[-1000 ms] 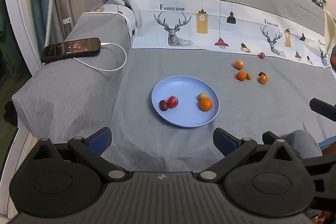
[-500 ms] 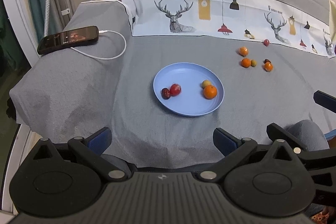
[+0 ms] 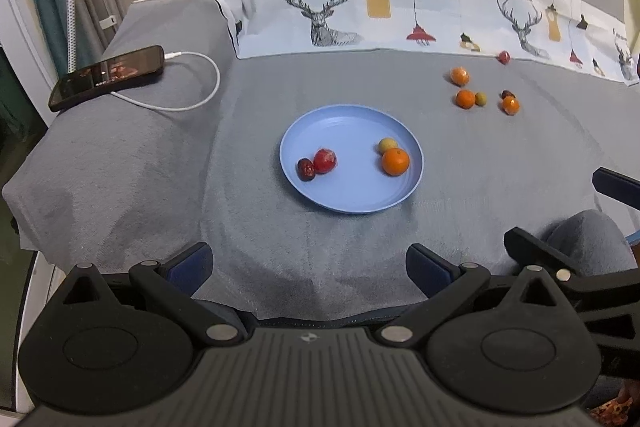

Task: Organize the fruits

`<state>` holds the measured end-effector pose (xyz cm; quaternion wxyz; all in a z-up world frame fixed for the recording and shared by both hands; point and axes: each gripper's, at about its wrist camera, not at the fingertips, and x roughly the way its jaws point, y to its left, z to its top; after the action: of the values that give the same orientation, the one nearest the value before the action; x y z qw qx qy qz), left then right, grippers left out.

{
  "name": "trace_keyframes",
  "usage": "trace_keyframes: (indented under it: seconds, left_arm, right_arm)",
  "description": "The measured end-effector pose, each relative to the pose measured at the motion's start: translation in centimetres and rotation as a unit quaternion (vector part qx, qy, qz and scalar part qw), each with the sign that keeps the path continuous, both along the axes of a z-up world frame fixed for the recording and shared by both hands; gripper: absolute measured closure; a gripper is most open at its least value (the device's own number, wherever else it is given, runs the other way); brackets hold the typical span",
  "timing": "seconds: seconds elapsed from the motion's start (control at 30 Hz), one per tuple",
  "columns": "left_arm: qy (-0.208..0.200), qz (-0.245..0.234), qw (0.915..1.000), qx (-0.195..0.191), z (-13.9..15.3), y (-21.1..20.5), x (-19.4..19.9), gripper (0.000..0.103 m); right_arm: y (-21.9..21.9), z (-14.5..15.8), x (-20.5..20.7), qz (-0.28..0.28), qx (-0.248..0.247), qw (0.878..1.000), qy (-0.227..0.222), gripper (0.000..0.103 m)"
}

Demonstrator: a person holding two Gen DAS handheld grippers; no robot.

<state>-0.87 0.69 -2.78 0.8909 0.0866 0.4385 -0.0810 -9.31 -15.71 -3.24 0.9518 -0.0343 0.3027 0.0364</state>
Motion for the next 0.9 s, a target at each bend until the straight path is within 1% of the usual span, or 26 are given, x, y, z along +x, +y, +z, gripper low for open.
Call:
trace_keyframes:
  seconds: [0.1,0.2,0.3,0.4,0.43,0.5,0.57,0.67,0.73,0.8,0.9]
  left_arm:
    - [0.008,-0.003,0.9999,0.007,-0.4,-0.4,0.7,0.0]
    - [0.004,-0.008,0.9998,0.02,-0.6,-1.4,1.6,0.0]
    - [0.001,-0.017,0.9996,0.021,-0.7,-3.1,3.3,0.0]
    - [0.001,-0.037,0.9992,0.015,-0.7,-6.0,5.7,0.0]
    - [0.004,-0.044,0.999,0.009,-0.8,-7.0,6.5,0.0]
    - [0.012,-0.065,0.9977,-0.017,-0.9,-9.3,8.8,0.0]
    - [0.015,-0.082,0.996,-0.032,-1.2,-12.0,11.3,0.0]
    - [0.005,-0.105,0.9939,-0.032,-2.3,-16.4,15.5,0.0]
    - [0.001,-0.115,0.9932,-0.021,-3.6,-19.3,18.3,0.0]
    - [0.009,-0.121,0.9925,-0.015,-5.3,-21.8,21.2,0.0]
    - [0.019,-0.138,0.9902,-0.003,-8.4,-25.3,25.0,0.0]
  right_arm:
    - [-0.7,-0.4,0.6,-0.015,0.013,1.0,0.01,0.001]
    - [-2.6,-0.9,1.5,-0.063,0.038,0.997,0.019,0.001]
    - [-6.0,-1.6,2.5,-0.141,0.073,0.987,0.028,0.001]
    - [-9.2,-2.6,3.6,-0.204,0.083,0.975,0.037,0.001]
    - [-10.2,-3.2,4.2,-0.224,0.078,0.971,0.042,0.001]
    - [-12.1,-4.3,5.5,-0.256,0.076,0.962,0.055,0.001]
    - [-14.0,-5.5,6.9,-0.281,0.081,0.955,0.056,0.001]
    - [-16.8,-7.4,9.9,-0.31,0.076,0.946,0.052,0.001]
    - [-18.5,-8.7,12.1,-0.323,0.061,0.943,0.047,0.001]
    - [-20.2,-10.1,14.7,-0.324,0.042,0.944,0.037,0.001]
    - [-22.7,-12.0,18.6,-0.309,0.027,0.95,0.04,0.001]
